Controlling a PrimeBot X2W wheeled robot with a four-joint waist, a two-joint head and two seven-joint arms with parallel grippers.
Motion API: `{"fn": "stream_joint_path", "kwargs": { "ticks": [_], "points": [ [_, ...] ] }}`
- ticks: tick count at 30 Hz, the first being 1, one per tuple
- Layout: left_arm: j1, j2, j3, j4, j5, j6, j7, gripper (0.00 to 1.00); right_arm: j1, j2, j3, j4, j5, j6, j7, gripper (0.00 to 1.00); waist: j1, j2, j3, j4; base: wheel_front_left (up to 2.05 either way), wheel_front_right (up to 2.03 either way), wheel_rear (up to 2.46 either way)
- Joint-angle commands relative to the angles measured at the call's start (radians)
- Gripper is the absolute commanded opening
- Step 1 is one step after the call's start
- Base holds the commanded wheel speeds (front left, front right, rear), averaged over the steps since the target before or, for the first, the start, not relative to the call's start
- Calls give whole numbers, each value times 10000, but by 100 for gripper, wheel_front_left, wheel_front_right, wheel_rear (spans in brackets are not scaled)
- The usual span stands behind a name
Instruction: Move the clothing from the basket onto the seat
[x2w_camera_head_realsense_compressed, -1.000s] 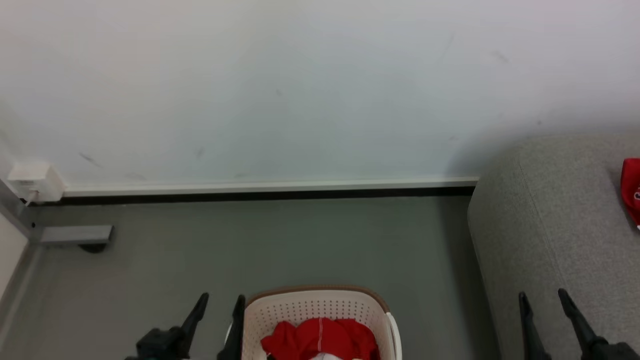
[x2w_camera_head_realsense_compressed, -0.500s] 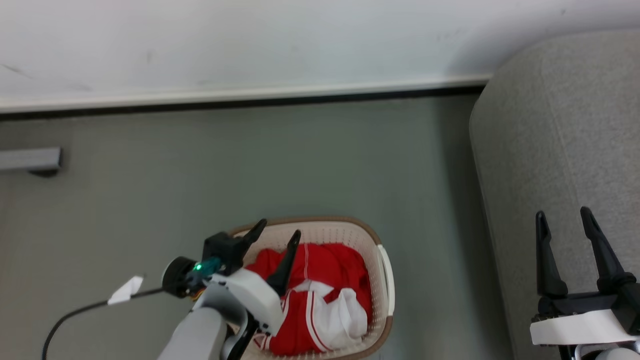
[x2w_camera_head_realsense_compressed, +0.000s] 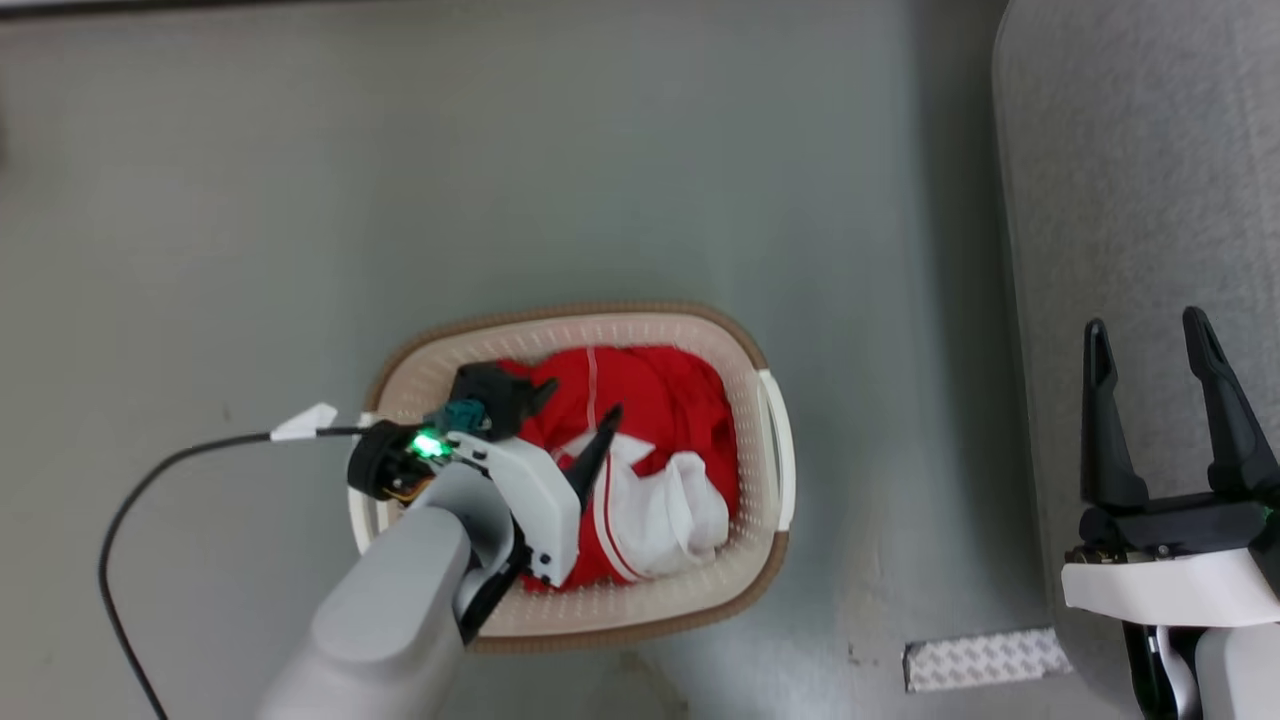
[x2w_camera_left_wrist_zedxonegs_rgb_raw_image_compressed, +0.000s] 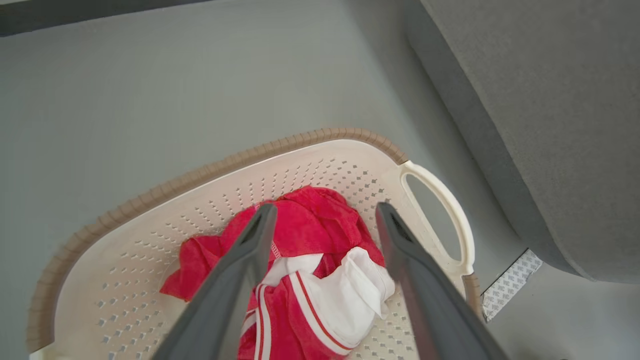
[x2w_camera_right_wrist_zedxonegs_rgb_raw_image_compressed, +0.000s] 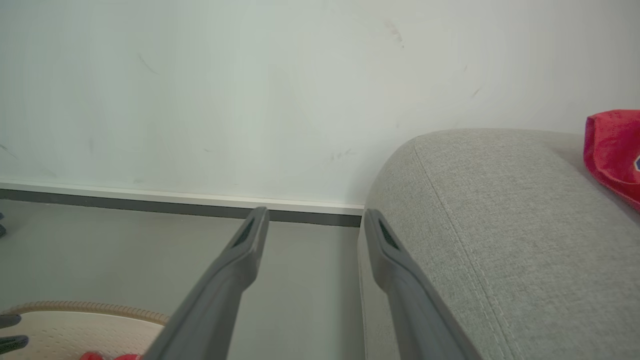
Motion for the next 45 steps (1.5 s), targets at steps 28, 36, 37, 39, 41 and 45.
{"fn": "stream_joint_path", "kwargs": {
  "ticks": [28, 36, 37, 39, 41, 45],
  "points": [
    [-2977, 494, -2631, 3083, -1642, 18, 253, 100, -506, -1, -529, -759, 634, 22, 12, 100, -3, 0, 3693, -473, 0, 0, 0],
    [-3362, 457, -2875, 3727, -1805, 18, 92, 100, -355, 28, -513, -747, 744, 48, 64, 100, -3, 0, 4149, -517, 0, 0, 0],
    [-3406, 464, -2924, 3801, -1779, 17, 92, 100, -335, 30, -499, -750, 749, 48, 64, 100, -3, 0, 4185, -518, 0, 0, 0],
    [-3480, 468, -2995, 3923, -1803, 17, 48, 100, -289, 35, -510, -750, 778, 49, 73, 100, -3, 0, 4233, -520, 0, 0, 0],
    [-3548, 432, -3045, 4014, -1857, 17, 22, 100, -245, 41, -526, -742, 770, 49, 75, 100, -3, 0, 4276, -518, 0, 0, 0],
    [-3640, 363, -3182, 4100, -1986, 17, -15, 100, -228, 47, -506, -760, 763, 51, 98, 100, -3, 0, 4355, -536, 0, 0, 0]
  ]
}}
